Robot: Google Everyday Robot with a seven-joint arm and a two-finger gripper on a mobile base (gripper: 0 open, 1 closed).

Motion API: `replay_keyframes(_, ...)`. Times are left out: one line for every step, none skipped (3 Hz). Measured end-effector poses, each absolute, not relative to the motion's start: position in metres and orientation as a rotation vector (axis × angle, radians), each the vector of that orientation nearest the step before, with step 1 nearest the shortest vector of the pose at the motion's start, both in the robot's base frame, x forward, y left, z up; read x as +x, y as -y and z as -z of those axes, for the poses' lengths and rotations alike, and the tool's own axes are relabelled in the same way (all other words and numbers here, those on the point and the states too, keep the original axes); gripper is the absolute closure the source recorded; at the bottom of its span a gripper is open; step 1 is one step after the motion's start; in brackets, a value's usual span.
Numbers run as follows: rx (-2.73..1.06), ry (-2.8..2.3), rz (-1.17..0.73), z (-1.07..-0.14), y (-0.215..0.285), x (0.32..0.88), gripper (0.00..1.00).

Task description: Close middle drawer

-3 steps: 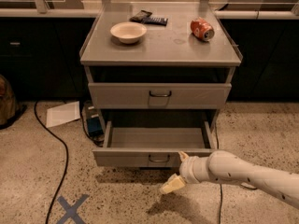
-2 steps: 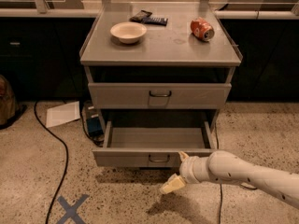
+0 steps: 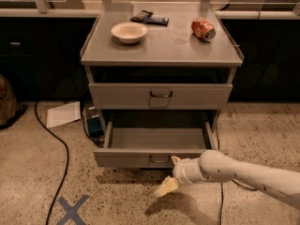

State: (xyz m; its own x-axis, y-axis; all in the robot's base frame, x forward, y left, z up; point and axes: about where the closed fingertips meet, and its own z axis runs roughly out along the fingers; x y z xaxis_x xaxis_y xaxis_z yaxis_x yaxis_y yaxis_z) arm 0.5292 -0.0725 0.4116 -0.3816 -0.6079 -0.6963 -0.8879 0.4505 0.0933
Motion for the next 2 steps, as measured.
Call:
replay_keyframes(-1.238,-2.118,-0.618,-0.404,0.069,0.542,0.00)
replay_keyframes(-1.213,-2.104,-0.551,-0.404,0.068,0.566,0.00)
